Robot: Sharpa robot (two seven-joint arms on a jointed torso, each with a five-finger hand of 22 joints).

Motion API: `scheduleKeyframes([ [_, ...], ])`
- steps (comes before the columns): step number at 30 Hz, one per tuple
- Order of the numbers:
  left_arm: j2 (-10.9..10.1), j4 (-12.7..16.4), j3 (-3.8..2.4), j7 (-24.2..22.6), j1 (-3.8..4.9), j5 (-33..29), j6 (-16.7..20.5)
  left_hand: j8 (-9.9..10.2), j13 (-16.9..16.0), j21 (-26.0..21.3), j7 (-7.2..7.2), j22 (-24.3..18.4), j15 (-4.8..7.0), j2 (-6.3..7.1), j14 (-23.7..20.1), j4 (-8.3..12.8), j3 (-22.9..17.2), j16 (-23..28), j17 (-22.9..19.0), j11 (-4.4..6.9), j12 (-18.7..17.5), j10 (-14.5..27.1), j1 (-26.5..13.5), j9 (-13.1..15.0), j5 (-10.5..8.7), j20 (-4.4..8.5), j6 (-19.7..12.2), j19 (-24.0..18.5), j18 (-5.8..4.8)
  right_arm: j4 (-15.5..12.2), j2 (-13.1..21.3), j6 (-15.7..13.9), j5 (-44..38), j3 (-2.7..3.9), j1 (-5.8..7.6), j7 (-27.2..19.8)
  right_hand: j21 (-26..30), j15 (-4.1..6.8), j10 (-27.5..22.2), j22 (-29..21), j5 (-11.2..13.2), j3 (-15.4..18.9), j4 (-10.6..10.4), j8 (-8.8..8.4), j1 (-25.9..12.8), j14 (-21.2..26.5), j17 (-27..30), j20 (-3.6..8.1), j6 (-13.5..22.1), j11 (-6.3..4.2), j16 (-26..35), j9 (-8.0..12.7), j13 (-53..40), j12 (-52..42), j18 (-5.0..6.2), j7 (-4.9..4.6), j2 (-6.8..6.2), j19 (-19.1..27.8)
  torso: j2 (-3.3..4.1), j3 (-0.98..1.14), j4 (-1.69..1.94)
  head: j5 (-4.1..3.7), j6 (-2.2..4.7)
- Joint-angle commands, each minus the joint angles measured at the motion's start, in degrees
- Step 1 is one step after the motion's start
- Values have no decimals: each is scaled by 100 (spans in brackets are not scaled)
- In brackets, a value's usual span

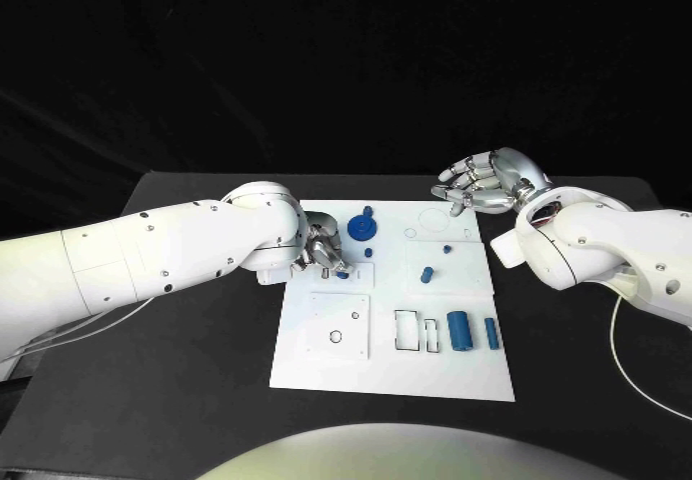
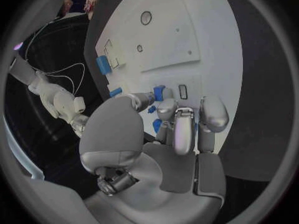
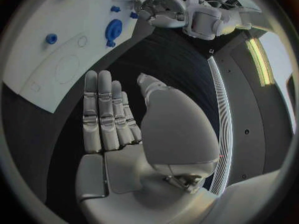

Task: Assemble the parts on the task board

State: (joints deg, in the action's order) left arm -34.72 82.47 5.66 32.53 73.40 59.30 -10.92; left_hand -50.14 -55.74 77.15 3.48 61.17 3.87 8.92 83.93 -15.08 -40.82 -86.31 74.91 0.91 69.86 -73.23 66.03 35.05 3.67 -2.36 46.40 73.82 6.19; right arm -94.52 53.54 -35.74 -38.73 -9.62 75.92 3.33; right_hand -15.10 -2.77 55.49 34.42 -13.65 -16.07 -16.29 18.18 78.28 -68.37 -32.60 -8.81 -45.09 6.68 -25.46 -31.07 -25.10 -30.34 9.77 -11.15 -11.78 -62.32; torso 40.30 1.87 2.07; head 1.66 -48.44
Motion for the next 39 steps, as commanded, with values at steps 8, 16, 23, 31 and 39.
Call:
scheduleKeyframes([
  [8, 102, -42, 7, -5, -13, -98, -257, -37, -10, 26, -23, 8, 37, -17, 384, 1316, -1366, -29, 615, 7, 37, -72, -114, 0, 26, 11, 44, 38, -36, -13, -13, 43, 11, 1, -3, -85, 49, -33, -25, -18, 0, -35, -5, 45, 13, -4, -7, -37, 46, 21, 26, -5, 20, 14, 60, -1, -63, -3, 5, 2, 1, -6, -27],
  [16, 169, -116, 20, 1, -27, -135, -300, -42, -31, 31, -32, 21, 42, -22, 386, 1325, -1373, -29, 617, 14, 52, -95, -169, 6, 23, 16, 63, 47, -38, -20, -10, 47, 28, 1, -3, -100, 57, -35, -29, -28, 0, -35, -5, 49, 13, -2, -7, -39, 50, 23, 37, -5, 32, 13, 60, -2, -62, -3, 2, 0, -1, -20, -39],
  [23, 200, -165, 35, -1, -45, -141, -296, -46, -21, 28, -38, 16, 47, -30, 386, 1327, -1373, -29, 617, 19, 46, -100, -212, 11, 16, 19, 75, 45, -37, -23, -13, 56, 70, 1, -3, -112, 66, -37, -33, -38, 1, -35, -5, 53, 12, 1, -7, -41, 54, 25, 48, -5, 44, 12, 60, -4, -62, -2, -2, 1, 3, -29, -46],
  [31, 203, -187, 41, 1, -50, -143, -255, -45, -6, 24, -61, 19, 59, -58, 387, 1285, -1271, -28, 615, 33, 37, -118, -400, 26, -44, 32, 98, 51, -39, -20, -11, 60, 84, 1, -4, -130, 77, -40, -38, -52, 1, -34, -8, 58, 8, 3, -8, -43, 60, 28, 63, -5, 60, 10, 60, -7, -60, -3, -1, -3, 5, -35, -37],
  [39, 173, -187, 42, -3, -52, -141, -204, 0, 3, -9, -111, -6, 85, 83, 387, 909, -485, -26, 614, 65, 28, -103, -896, 18, -70, 56, 196, 50, -39, -14, -8, 74, 91, 1, -4, -142, 99, -46, -45, -80, 4, -23, -14, 69, -12, 7, -10, -49, 71, 33, 92, -5, 91, 4, 60, -11, -62, -4, -6, -5, 3, -34, -35],
])
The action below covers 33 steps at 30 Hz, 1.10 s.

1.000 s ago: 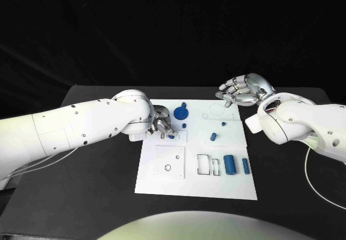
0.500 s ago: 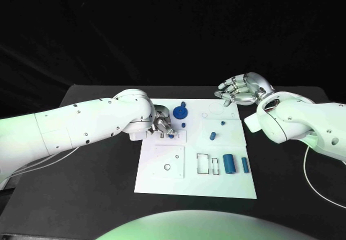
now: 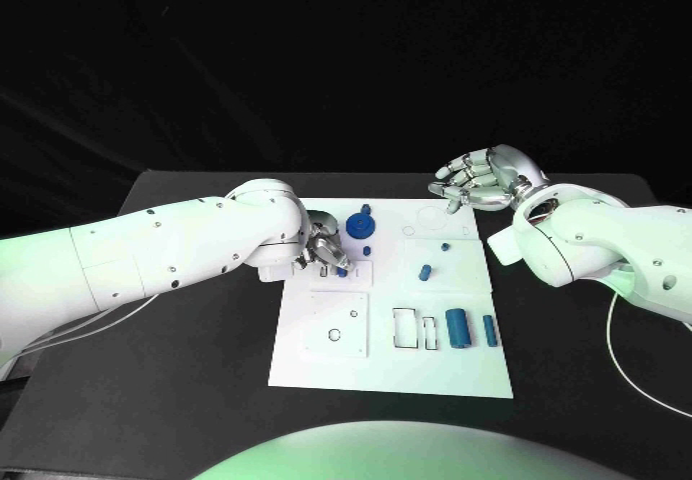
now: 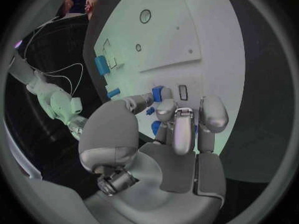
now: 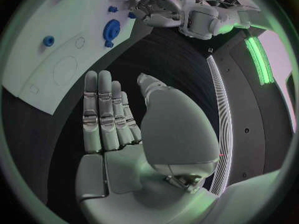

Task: Assemble the parts on the task board

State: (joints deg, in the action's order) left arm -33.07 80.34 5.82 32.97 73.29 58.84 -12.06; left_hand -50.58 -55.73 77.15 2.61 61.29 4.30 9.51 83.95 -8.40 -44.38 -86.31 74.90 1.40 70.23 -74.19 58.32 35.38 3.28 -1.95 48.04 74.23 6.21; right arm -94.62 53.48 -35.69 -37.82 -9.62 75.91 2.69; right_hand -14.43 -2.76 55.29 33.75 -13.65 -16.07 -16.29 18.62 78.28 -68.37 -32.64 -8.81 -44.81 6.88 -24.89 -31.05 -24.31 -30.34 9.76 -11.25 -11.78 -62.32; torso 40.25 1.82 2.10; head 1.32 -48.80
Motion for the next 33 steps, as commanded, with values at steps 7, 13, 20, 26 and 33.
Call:
scheduleKeyframes([
  [7, -43, 48, 24, -44, -46, -77, -19, 107, -38, -12, -16, 2, 40, 145, 386, -227, 814, -27, 617, 10, 18, -13, -407, -36, -29, 19, 126, 41, -46, 1, -1, 110, 1, 1, -10, -90, 163, -89, -73, -148, 1, 6, -4, 71, -13, 125, 18, -88, 96, 42, 210, -5, 140, -26, 55, -26, -65, 53, -5, -3, -1, 1, 16],
  [13, -97, 77, 18, -53, -49, -61, 77, 141, -58, -15, -19, 9, 43, 153, 386, -488, 1253, -28, 619, 11, 30, -18, -406, -40, -25, 22, 146, 52, -48, 11, 1, 162, 25, 1, -15, -110, 482, -188, -178, -505, 1, 26, -2, 194, 0, 344, 212, -192, 108, 111, 688, 19, 570, 93, 62, -75, -38, 163, -5, -2, 3, 4, 22],
  [20, -186, 152, -36, -103, -50, -57, 243, 155, -113, -9, -39, 36, 56, 148, 386, -806, 1717, -28, 621, 27, 67, -49, -352, -30, -24, 33, 167, 73, -52, 36, -6, 173, 53, 1, -27, -134, 650, -242, -208, -731, 2, 54, 0, 232, 6, 413, 345, -247, 159, 154, 947, 62, 868, 179, 61, -112, -31, 194, -9, -3, 1, 17, 55],
  [26, -327, 285, -200, -96, -47, -69, 300, 156, -131, -3, -44, 49, 60, 139, 387, -832, 1834, -28, 621, 32, 79, -59, -387, -26, -25, 37, 174, 82, -54, 72, -17, 179, 65, 1, -43, -145, 673, -249, -213, -766, 2, 62, 0, 237, 5, 415, 365, -254, 172, 161, 981, 70, 915, 188, 63, -118, -29, 193, -20, 1, -4, 42, 103],
  [33, -530, 393, -455, 17, 33, -161, 87, 213, 92, -38, -17, -11, 48, 55, 382, -810, 1944, -21, 604, 11, -68, 85, -172, -36, -14, 32, 83, 45, -44, 132, -27, 173, 69, 1, -53, -155, 684, -251, -214, -787, 1, 62, 11, 242, 24, 413, 376, -257, 176, 162, 1000, 75, 944, 191, 64, -119, -33, 190, -17, -4, 9, 52, 162],
])
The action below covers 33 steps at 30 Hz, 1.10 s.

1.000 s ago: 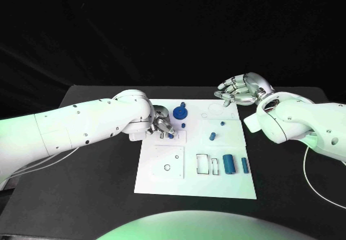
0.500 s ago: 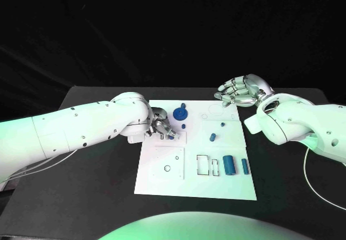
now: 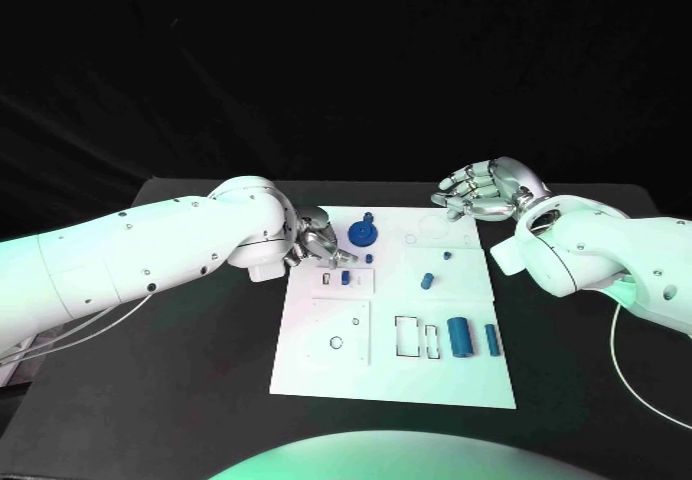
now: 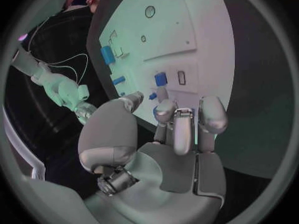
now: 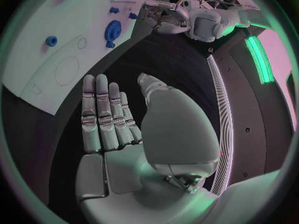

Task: Assemble the parts on the task board

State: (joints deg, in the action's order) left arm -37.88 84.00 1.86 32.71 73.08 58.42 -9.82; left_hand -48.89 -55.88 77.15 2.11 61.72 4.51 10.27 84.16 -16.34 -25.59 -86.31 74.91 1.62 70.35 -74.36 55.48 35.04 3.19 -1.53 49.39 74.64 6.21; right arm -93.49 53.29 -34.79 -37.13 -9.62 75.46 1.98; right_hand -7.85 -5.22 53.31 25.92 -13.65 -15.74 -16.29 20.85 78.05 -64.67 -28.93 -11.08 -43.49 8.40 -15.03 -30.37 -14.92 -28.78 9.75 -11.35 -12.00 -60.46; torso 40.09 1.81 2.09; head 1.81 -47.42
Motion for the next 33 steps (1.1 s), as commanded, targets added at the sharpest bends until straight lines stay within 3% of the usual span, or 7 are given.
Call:
scheduleKeyframes([
  [1, -72, 17, -85, 56, 83, -136, -179, 49, 116, -45, 36, -66, 25, -25, 360, -17, 71, -19, 601, -13, -87, 110, 121, -4, -5, -11, -58, -4, -42, 26, -8, 82, 0, 1, -8, -85, 31, -6, -16, -13, 1, 30, 15, 21, 53, 43, 8, -31, 46, 11, 22, 9, 15, 36, 65, -109, -13, 3, -3, -4, 13, 5, 27],
  [8, -150, -319, -184, 94, 337, -113, -432, 252, 386, -191, 163, -310, -71, -115, 292, -21, 233, 58, 426, -126, -267, 361, 392, -76, -5, -90, -294, -172, 2, 67, -15, 83, 3, 1, -12, -90, 35, -7, -16, -19, 0, 29, 15, 23, 56, 44, 12, -32, 47, 12, 28, 10, 24, 37, 65, -110, -11, 3, 6, 5, 4, 49, 83],
  [14, -24, -816, -195, 67, 406, -111, -493, 355, 418, -205, 211, -326, -108, -118, 279, -30, 309, 67, 404, -169, -279, 413, 450, -132, -4, -124, -370, -191, 6, 77, -19, 44, 4, 0, -13, -120, 35, -7, -16, -19, 0, 29, 15, 23, 56, 44, 12, -32, 47, 12, 28, 10, 24, 37, 65, -110, -11, 3, 35, -4, 1, 75, 120],
  [25, 348, -1504, -41, -4, 410, -83, -629, 366, 426, -209, 216, -332, -113, -130, 273, -33, 315, 74, 388, -174, -282, 421, 455, -139, -5, -128, -374, -195, 8, 71, -26, 22, 6, 0, -13, -138, 43, -8, -13, -33, -1, 25, 17, 27, 65, 41, 19, -34, 48, 13, 40, 13, 43, 38, 66, -110, -4, 1, 36, -3, -5, 90, 97],
  [33, 578, -1810, 16, -94, 386, -89, -670, 384, 434, -209, 226, -330, -121, -146, 268, -36, 329, 78, 379, -182, -285, 434, 455, -151, -6, -135, -381, -197, 8, 68, -44, 22, 6, 1, -13, -146, 46, -9, -13, -39, -1, 25, 17, 28, 67, 41, 22, -35, 49, 13, 46, 15, 51, 39, 66, -111, -3, 0, 30, -3, 4, 106, 74],
])
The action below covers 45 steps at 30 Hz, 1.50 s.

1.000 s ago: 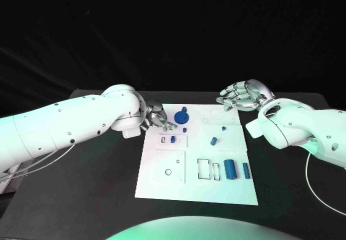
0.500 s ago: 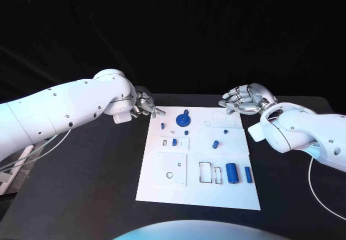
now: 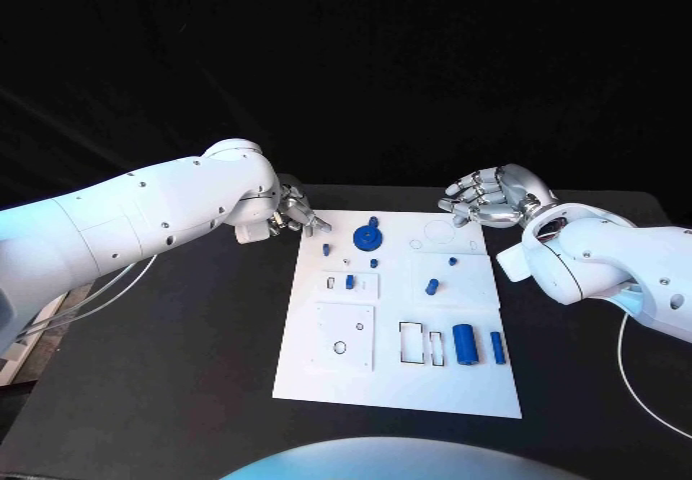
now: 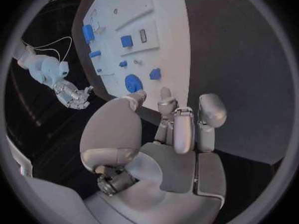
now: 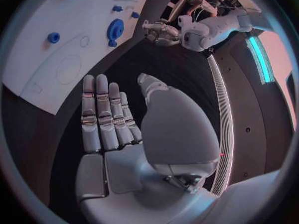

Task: Assemble the parts on the task board

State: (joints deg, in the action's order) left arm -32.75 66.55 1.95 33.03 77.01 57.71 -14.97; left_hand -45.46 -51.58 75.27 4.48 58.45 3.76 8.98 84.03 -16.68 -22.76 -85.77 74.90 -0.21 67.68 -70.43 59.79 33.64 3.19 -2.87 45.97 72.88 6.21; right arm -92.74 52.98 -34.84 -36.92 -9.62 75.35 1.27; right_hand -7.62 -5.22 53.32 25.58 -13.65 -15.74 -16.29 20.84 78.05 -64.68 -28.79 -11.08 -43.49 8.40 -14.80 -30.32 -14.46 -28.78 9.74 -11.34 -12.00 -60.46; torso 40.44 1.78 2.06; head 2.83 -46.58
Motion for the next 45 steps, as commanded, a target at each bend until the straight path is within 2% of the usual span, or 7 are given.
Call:
scheduleKeyframes([
  [1, 95, -99, 15, -137, -11, -21, -160, 46, 7, -23, -8, -6, -48, -18, 280, -4, 53, 25, 378, -1, -19, 45, 21, -14, -7, -3, -41, -22, 9, -7, -17, 26, -14, 1, -3, -77, 24, -9, -15, -6, -1, 26, 16, 29, 67, 42, 9, -36, 50, 13, 24, 10, 6, 39, 66, -112, -3, 0, -8, 2, 5, 6, -17],
  [7, 263, -277, 76, -186, -37, -55, -233, 55, 17, -25, -4, -9, -52, -19, 275, -6, 67, 30, 364, -6, -23, 54, 14, -21, -8, -7, -43, -26, 9, -10, -32, 24, -12, 1, -3, -80, 35, -13, -19, -24, 0, 27, 15, 31, 71, 45, 19, -39, 57, 17, 42, 15, 31, 44, 66, -115, -2, 0, -8, 3, 4, -8, -26],
  [15, 406, -487, 112, -216, -85, -67, -307, 80, 46, -40, 7, -38, -64, -36, 264, 5, 87, 41, 341, -17, -38, 88, 39, -37, -8, -18, -53, -47, 16, -30, -38, 31, -1, 1, -3, -80, 35, -13, -19, -24, 0, 27, 15, 31, 71, 45, 19, -39, 57, 17, 42, 15, 31, 44, 66, -115, -2, 0, -5, 8, -9, -6, -26],
  [23, 457, -593, 118, -245, -122, -68, -348, 97, 69, -50, 16, -53, -73, -60, 257, 12, 94, 46, 329, -25, -50, 117, 80, -50, -6, -27, -54, -61, 19, -16, -37, 40, 2, 1, -3, -86, 46, -16, -21, -43, -1, 24, 18, 34, 80, 47, 28, -42, 63, 19, 59, 19, 55, 47, 66, -117, 2, 1, -14, 10, 8, -22, -45],
  [35, 504, -641, 121, -255, -156, -74, -480, 109, 81, -63, 22, -78, -82, -95, 244, 16, 98, 58, 301, -33, -53, 141, 141, -62, -4, -39, -42, -82, 25, 23, -70, -2, -4, 1, -3, -139, 52, -17, -21, -53, -2, 20, 19, 37, 87, 47, 33, -43, 65, 20, 69, 22, 68, 47, 66, -118, 8, 0, -23, 9, 13, -10, -65],
  [39, 513, -647, 120, -257, -162, -94, -460, 113, 79, -69, 25, -84, -88, -152, 241, 15, 92, 57, 304, -37, -46, 153, 197, -71, -4, -48, -20, -93, 28, 38, -82, -6, -5, 1, -3, -142, 57, -18, -19, -61, -3, 15, 21, 39, 95, 46, 37, -44, 66, 20, 76, 24, 80, 47, 66, -118, 13, -2, -22, 3, 3, -11, -55],
  [45, 514, -632, 120, -258, -164, -122, -452, 108, 71, -68, 24, -83, -89, -192, 241, 17, 85, 54, 309, -36, -36, 154, 239, -73, -4, -53, 2, -96, 29, 47, -88, -8, -5, 1, -4, -141, 57, -18, -19, -61, -3, 15, 21, 39, 95, 46, 37, -44, 66, 20, 76, 24, 80, 47, 66, -118, 13, -2, -19, 9, 1, -5, -52],
])
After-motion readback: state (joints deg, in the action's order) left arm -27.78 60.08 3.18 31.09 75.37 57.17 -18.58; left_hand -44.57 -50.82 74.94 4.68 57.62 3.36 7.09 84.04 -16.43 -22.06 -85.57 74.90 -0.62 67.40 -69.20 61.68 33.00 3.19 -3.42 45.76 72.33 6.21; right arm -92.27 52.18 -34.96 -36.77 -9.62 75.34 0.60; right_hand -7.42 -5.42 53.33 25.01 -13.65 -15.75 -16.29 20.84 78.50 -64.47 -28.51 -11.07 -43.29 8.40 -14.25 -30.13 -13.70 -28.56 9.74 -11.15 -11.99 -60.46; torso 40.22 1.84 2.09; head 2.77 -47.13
